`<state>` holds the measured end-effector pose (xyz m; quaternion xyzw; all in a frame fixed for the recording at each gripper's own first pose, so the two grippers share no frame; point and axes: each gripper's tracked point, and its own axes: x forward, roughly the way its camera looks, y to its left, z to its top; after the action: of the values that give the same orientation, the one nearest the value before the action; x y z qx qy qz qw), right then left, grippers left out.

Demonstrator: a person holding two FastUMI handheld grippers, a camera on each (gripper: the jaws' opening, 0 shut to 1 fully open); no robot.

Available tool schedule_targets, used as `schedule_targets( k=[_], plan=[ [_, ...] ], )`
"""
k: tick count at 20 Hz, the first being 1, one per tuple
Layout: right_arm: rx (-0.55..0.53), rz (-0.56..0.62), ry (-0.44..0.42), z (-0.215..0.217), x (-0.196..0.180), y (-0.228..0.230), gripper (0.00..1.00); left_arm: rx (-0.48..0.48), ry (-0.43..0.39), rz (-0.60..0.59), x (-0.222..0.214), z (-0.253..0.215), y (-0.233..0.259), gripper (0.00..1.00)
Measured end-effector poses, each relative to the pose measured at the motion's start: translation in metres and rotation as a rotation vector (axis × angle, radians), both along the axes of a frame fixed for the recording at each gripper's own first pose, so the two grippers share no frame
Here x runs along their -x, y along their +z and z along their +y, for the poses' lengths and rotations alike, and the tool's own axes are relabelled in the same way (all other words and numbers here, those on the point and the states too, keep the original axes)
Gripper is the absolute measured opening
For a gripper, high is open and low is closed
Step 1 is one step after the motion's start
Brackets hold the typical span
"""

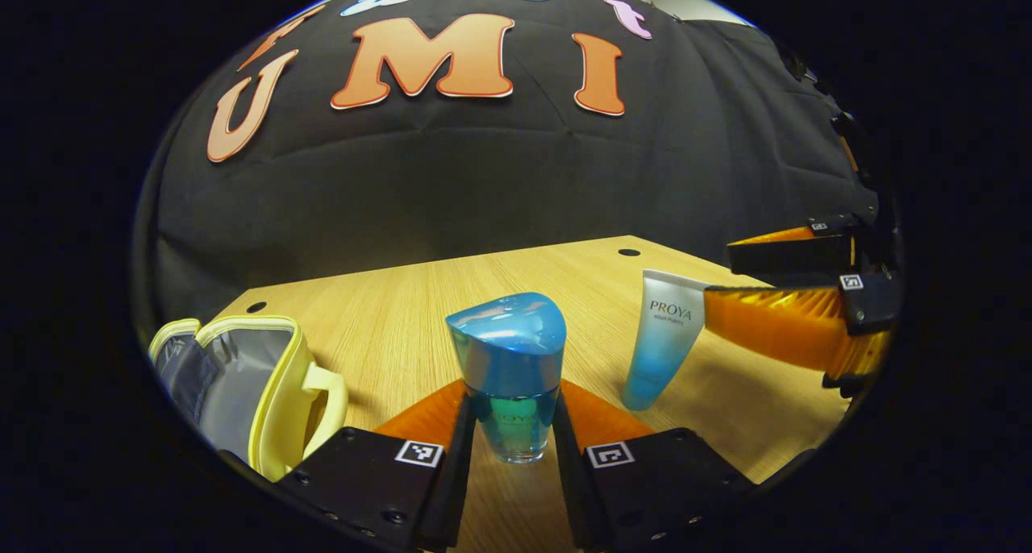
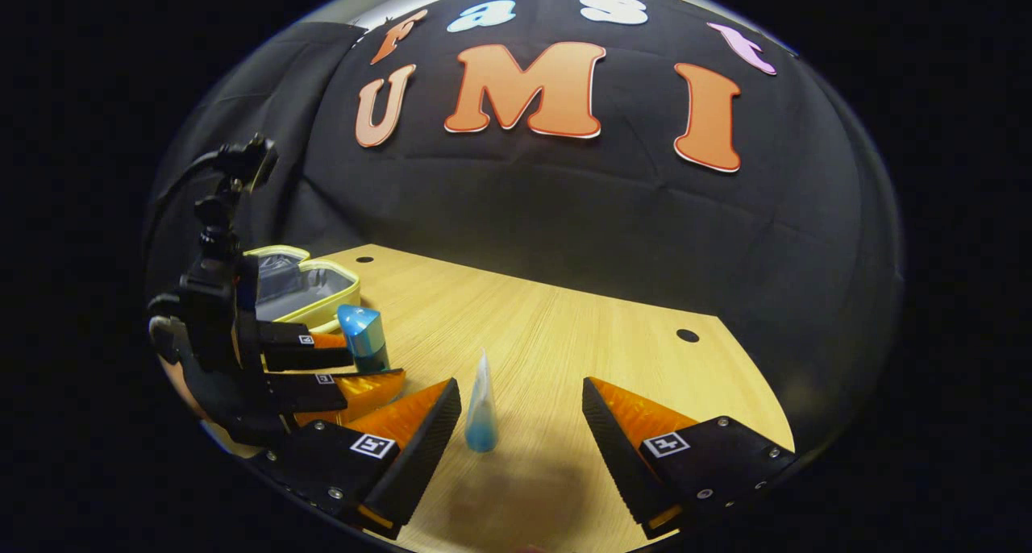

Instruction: First open the suitcase, pack the skin care products into it, and then close the suitcase.

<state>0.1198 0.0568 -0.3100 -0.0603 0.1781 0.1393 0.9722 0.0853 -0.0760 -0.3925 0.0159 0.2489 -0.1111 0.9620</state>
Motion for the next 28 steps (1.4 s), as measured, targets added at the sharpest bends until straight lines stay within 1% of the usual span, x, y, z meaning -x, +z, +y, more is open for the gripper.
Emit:
schedule_targets(
  k=[1, 3, 5, 8, 10, 11, 12, 13, 14, 15, 16, 19, 20, 21, 25, 28],
  plan=[
    [-0.009, 0.013, 0.01, 0.004, 0.0, -0.005, 0.96, -0.008, 0.001, 0.003, 0.001, 0.002, -0.001, 0.46],
    [-0.017, 0.044, 0.021, 0.008, -0.003, -0.018, 0.96, -0.002, 0.009, -0.013, 0.001, 0.007, 0.009, 0.46],
    [-0.002, 0.074, 0.037, 0.014, -0.006, -0.032, 0.96, 0.003, 0.027, -0.036, 0.001, 0.014, 0.025, 0.46],
    [-0.012, 0.101, 0.06, 0.024, -0.013, -0.047, 0.93, 0.008, 0.06, -0.076, -0.001, 0.029, 0.049, 0.46],
    [-0.015, 0.114, 0.072, 0.03, -0.017, -0.056, 0.84, 0.001, 0.079, -0.094, 0.0, 0.04, 0.061, 0.46],
    [-0.013, 0.131, 0.079, 0.036, -0.02, -0.064, 0.76, -0.003, 0.092, -0.099, 0.0, 0.047, 0.065, 0.46],
    [-0.01, 0.143, 0.069, 0.036, -0.021, -0.067, 0.73, -0.004, 0.105, -0.102, 0.0, 0.054, 0.071, 0.46],
    [-0.021, 0.146, 0.056, 0.036, -0.024, -0.066, 0.61, -0.009, 0.119, -0.103, 0.002, 0.063, 0.078, 0.45],
    [-0.027, 0.135, 0.019, 0.033, -0.027, -0.058, 0.5, -0.012, 0.133, -0.1, 0.003, 0.072, 0.086, 0.45],
    [-0.045, 0.132, 0.023, 0.037, -0.028, -0.047, 0.3, -0.014, 0.148, -0.1, 0.005, 0.082, 0.094, 0.46],
    [-0.047, 0.151, 0.033, 0.042, -0.025, -0.04, 0.33, -0.012, 0.157, -0.097, 0.004, 0.091, 0.103, 0.46],
    [-0.054, 0.145, 0.045, 0.055, -0.022, -0.009, 0.3, -0.021, 0.177, -0.107, -0.001, 0.119, 0.132, 0.46],
    [-0.062, 0.139, 0.042, 0.058, -0.023, 0.001, 0.25, -0.023, 0.179, -0.111, -0.002, 0.128, 0.142, 0.46],
    [-0.064, 0.145, 0.041, 0.061, -0.023, 0.008, 0.3, -0.025, 0.187, -0.111, -0.003, 0.137, 0.149, 0.46],
    [-0.078, 0.134, 0.034, 0.079, -0.02, 0.05, 0.3, -0.013, 0.207, -0.104, -0.004, 0.17, 0.172, 0.46],
    [-0.08, 0.119, 0.037, 0.1, -0.021, 0.081, 0.3, -0.022, 0.205, -0.099, -0.002, 0.201, 0.191, 0.46]
  ],
)
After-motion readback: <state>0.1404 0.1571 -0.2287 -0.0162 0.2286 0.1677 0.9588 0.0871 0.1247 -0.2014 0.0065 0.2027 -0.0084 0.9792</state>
